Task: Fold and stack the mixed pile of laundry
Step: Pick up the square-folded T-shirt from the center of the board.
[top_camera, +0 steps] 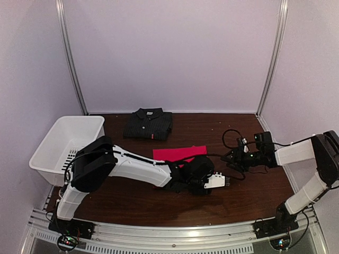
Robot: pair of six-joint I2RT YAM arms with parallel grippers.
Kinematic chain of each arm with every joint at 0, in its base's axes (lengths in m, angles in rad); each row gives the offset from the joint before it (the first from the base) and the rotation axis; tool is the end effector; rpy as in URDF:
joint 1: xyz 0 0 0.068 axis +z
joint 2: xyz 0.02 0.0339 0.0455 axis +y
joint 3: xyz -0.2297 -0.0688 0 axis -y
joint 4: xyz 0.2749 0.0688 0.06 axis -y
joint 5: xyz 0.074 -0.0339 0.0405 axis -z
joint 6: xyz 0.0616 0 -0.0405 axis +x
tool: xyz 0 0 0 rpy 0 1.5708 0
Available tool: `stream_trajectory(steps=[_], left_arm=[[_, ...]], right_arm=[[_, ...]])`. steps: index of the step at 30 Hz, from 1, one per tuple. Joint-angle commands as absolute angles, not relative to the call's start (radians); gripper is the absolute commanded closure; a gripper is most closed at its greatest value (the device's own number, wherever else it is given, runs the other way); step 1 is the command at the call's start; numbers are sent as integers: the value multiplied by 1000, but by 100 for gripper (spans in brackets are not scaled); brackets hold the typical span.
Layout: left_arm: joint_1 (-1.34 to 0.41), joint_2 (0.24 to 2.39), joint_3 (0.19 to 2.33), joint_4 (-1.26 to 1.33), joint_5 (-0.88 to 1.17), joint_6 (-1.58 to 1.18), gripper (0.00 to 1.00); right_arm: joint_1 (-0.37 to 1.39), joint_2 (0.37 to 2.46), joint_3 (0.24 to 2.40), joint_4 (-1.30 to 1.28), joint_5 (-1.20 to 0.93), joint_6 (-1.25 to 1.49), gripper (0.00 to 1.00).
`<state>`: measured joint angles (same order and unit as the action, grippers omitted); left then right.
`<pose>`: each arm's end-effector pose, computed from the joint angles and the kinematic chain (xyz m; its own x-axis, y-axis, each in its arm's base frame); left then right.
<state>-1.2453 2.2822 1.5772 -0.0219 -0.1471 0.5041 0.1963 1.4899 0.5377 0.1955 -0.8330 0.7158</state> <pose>0.1745 -0.4889 0.0654 0.2497 0.7543 -0.6072 0.8927 0.0637 0.4462 0.2791 0.1020 0.0740 -0.9405 0.2630 -0.2153 -0.0553 0.5065 0.8605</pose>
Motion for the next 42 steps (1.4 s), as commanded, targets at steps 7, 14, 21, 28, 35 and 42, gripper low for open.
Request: stream_trajectory(steps=[7, 14, 21, 28, 35, 42], left_arm=[[-1237, 2253, 1565, 29, -164, 493, 94], [-1229, 2171, 1487, 110, -126, 454, 100], [-1227, 2133, 1438, 175, -121, 426, 100], [-1227, 2100, 1389, 215, -101, 431, 100], [-1227, 2063, 1327, 241, -77, 432, 100], [-1226, 2025, 1276, 272, -62, 425, 100]], right_arm=[[211, 1516, 495, 307, -882, 780, 32], [282, 1561, 439, 447, -923, 913, 25], [352, 1620, 405, 594, -911, 1043, 20], [396, 1754, 404, 816, -906, 1170, 23], [402, 1902, 468, 990, -902, 1264, 31], [402, 2052, 550, 1100, -892, 1331, 43]])
